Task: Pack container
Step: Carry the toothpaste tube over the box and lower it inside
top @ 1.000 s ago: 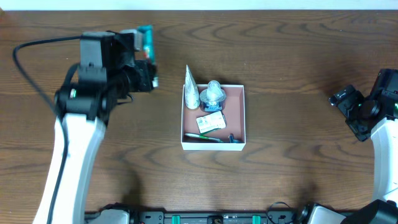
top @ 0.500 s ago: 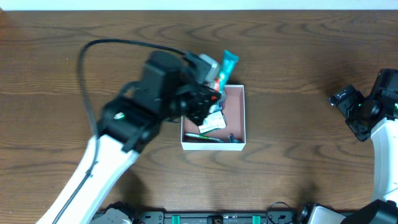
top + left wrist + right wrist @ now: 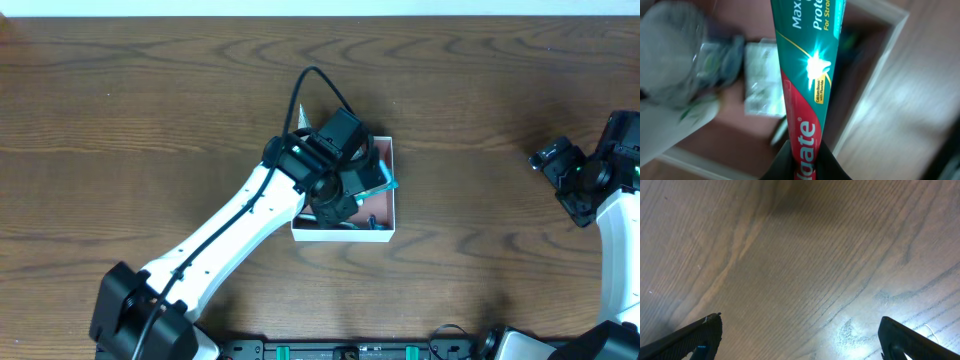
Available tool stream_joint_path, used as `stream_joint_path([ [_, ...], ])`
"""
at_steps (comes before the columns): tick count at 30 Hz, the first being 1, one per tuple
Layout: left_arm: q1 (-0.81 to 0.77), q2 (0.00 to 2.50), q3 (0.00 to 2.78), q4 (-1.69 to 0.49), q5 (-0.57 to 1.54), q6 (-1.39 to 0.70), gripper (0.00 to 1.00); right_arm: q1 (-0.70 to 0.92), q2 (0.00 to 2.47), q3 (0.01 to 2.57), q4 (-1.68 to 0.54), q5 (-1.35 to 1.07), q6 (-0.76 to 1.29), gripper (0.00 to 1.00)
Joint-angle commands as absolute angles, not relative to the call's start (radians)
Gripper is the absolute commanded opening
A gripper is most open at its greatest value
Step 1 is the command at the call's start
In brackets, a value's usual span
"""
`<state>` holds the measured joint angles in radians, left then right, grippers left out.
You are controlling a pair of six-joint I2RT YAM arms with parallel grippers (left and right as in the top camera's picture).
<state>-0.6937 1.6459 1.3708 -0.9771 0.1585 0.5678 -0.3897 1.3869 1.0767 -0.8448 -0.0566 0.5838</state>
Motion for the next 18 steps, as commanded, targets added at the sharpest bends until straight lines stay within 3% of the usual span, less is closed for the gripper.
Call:
stream_joint_path([
  [1,-0.690,1.658,1.378,-0.987,0.006,0.728,0.11,-0.398,1.387,1.077,-0.846,-0.060,0.571,0.99],
  [4,-0.691,1.659,1.378,-0.978,0.006,0.778,0.14,-0.398,1.387,1.077,-0.846,-0.060,0.571,0.99],
  [5,-0.691,1.659,1.378,-0.973,0.006,0.778,0.31,-0.398,1.387,1.077,-0.846,-0.060,0.571,0.99],
  [6,-0.691,1.659,1.378,-0.970,0.006,0.778,0.54,-0.398,1.387,1.077,-0.846,-0.060,0.571,0.99],
  [9,-0.691,1.659,1.378,-0.970,0.007,0.777,0.68,-0.398,1.387,1.077,-0.846,-0.060,0.571,0.99],
  [18,-0.772,1.573,1.379,-0.994,0.007,0.686,0.70,-0.398,1.387,1.077,-0.846,-0.060,0.571,0.99],
])
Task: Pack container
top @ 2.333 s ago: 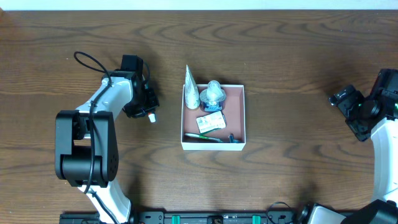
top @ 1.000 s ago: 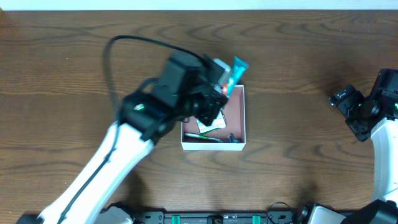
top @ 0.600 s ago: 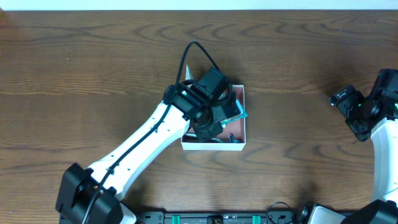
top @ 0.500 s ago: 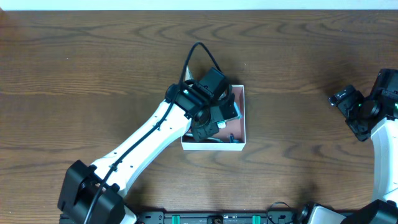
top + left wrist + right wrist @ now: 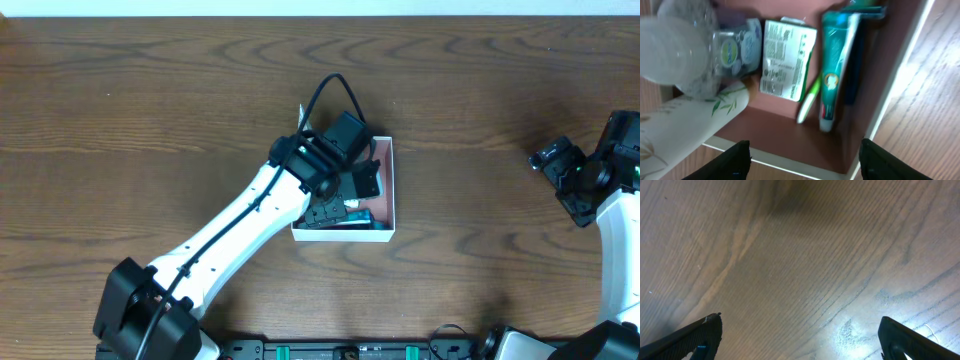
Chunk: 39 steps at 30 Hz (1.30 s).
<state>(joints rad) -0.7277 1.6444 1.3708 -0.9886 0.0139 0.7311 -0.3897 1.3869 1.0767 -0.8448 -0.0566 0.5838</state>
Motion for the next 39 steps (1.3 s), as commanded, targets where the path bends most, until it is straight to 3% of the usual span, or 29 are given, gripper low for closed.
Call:
stream_joint_path([
  [1,-0.794,1.547,1.379,-0.994,0.007,0.669,0.70,-0.398,1.387,1.077,-0.846,-0.060,0.571,0.99],
  [4,-0.869,1.441,1.379,-0.995,0.006,0.612,0.72,-0.398,1.387,1.077,-0.846,-0.060,0.571,0.99],
  [10,-0.912,1.199,1.379,-0.994,-0.136,0.348,0.84,-0.398,1.387,1.077,-0.846,-0.060,0.571,0.99],
  [12,-0.898,1.126,1.379,-0.995,-0.178,0.288,0.98,-0.398,1.387,1.077,-0.846,-0.060,0.571,0.99],
  [24,-0.878,0.852,1.379,-1.105,-0.255,0.286,0.98,-0.398,1.387,1.077,-0.846,-0.060,0.571,0.99],
  [33,-0.878,0.831,1.373,-1.427,-0.179,0.255,0.98,-0.398,1.387,1.077,-0.846,-0.060,0.571,0.99],
  [39,-0.849,0.819,1.326,-1.428,-0.156,0.256,0.98,-0.398,1.387,1.077,-0.846,-0.060,0.571,0.99],
])
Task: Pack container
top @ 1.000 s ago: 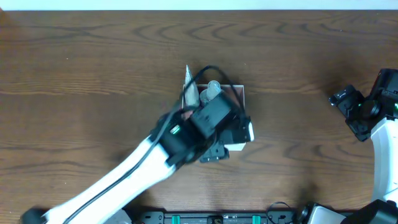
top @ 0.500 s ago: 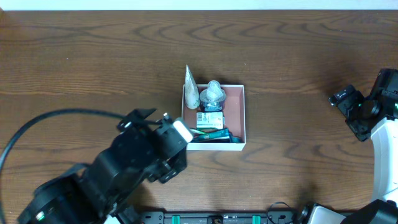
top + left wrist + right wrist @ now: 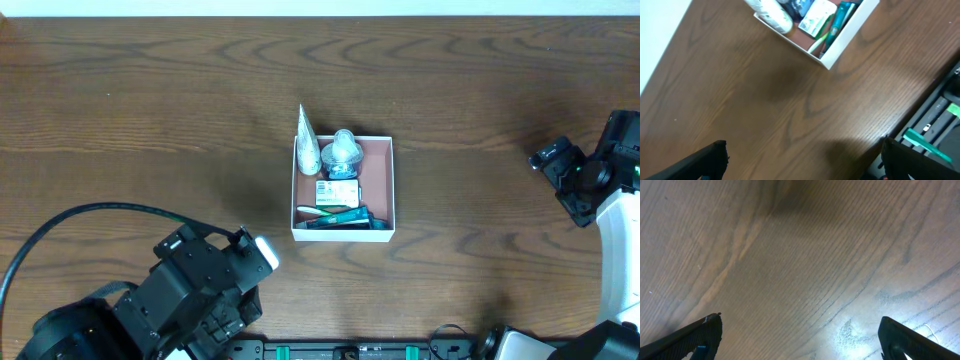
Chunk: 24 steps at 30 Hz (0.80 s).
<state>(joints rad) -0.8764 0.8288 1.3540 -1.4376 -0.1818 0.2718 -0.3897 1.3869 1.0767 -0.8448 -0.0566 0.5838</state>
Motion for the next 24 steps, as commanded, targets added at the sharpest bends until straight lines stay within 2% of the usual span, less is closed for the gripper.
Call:
stream_joint_path([
  [1,-0.827,0.814,1.317,-1.409,-0.156,0.256,0.98,-0.398,1.387,1.077,-0.846,-0.060,0.571,0.99],
  [12,-0.400,0.567,1.051,-0.989,-0.115,0.260,0.98,-0.398,1.387,1.077,-0.846,-0.060,0.571,0.99],
  [18,-0.265,0.377,0.825,-0.677,-0.091,0.272,0.98,-0.398,1.387,1.077,-0.846,-0.060,0.571,0.99],
  [24,-0.167,0.194,0.558,-0.306,0.051,0.366,0.98,-0.398,1.387,1.077,-0.846,-0.060,0.571,0.99],
])
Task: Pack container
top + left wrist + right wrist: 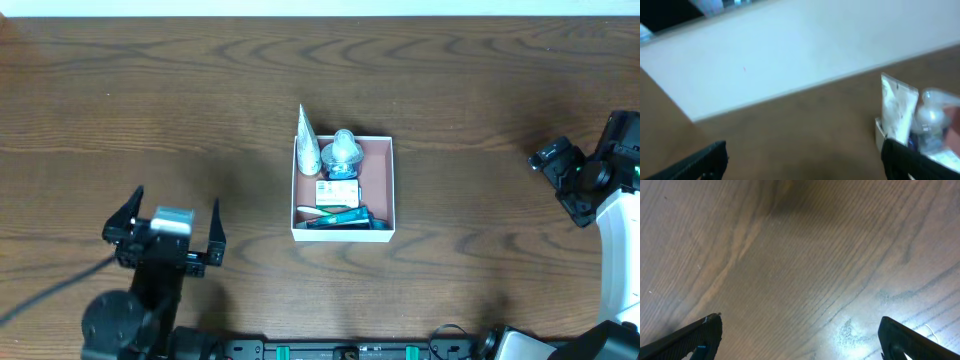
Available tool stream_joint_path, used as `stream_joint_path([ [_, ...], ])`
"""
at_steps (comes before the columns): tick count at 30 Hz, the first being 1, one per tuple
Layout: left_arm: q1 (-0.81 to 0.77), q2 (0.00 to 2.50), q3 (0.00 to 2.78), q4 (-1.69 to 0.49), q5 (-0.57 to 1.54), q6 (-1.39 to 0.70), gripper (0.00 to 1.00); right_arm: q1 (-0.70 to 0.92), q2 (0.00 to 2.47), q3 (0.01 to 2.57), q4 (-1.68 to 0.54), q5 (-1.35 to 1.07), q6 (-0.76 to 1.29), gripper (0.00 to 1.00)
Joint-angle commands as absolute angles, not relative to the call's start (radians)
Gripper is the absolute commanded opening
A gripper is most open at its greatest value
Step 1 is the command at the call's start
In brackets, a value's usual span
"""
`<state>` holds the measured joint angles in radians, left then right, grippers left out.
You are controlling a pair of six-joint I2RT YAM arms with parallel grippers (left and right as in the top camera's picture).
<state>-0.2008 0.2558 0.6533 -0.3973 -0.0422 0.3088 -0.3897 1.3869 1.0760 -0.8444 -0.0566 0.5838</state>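
The container, a white box (395, 195) with a pinkish floor, sits mid-table. Inside it are a white tube (307, 146) leaning on the far left corner, a clear bottle (344, 150), a green-and-white packet (338, 193), a toothbrush and a teal toothpaste tube (340, 218) along the near wall. My left gripper (168, 222) stands open and empty at the front left, well away from the box. The left wrist view is blurred; it shows the white tube (897, 107) and bottle (932, 119) at the right. My right gripper (562, 172) is open over bare wood at the right edge.
A white wall or board (805, 55) runs beyond the table's far edge. The dark wooden table (150, 90) shows nothing else lying on it. A black rail with green parts (360, 350) lines the front edge.
My left arm has shifted at the front left and its gripper now sits level, facing the far wall instead of looking down on the table. It stays open. The box and right arm are unchanged.
My left gripper first held the toothpaste tube over the box. Then it was open, with the tube lying inside along the near wall. Later the arm was drawn back to the front left, away from the box, and it remains there. The right arm never moved.
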Motion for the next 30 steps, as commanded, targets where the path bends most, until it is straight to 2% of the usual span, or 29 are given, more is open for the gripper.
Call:
stream_joint_path([
  [1,-0.157,0.178,0.521,-0.250,0.063,0.366,0.98,-0.398,1.387,1.077,-0.846,-0.060,0.571,0.99],
  [8,-0.101,0.114,0.254,0.127,0.170,0.366,0.98,-0.398,1.387,1.077,-0.846,-0.060,0.571,0.99],
  [14,-0.099,0.059,0.117,0.278,0.176,0.366,0.98,-0.398,1.387,1.077,-0.846,-0.060,0.571,0.99],
  [22,-0.043,0.002,0.047,0.281,0.196,0.365,0.98,-0.398,1.387,1.077,-0.846,-0.059,0.571,0.99],
  [30,-0.022,0.002,0.004,0.144,0.198,0.366,0.98,-0.398,1.387,1.077,-0.846,-0.060,0.571,0.99],
])
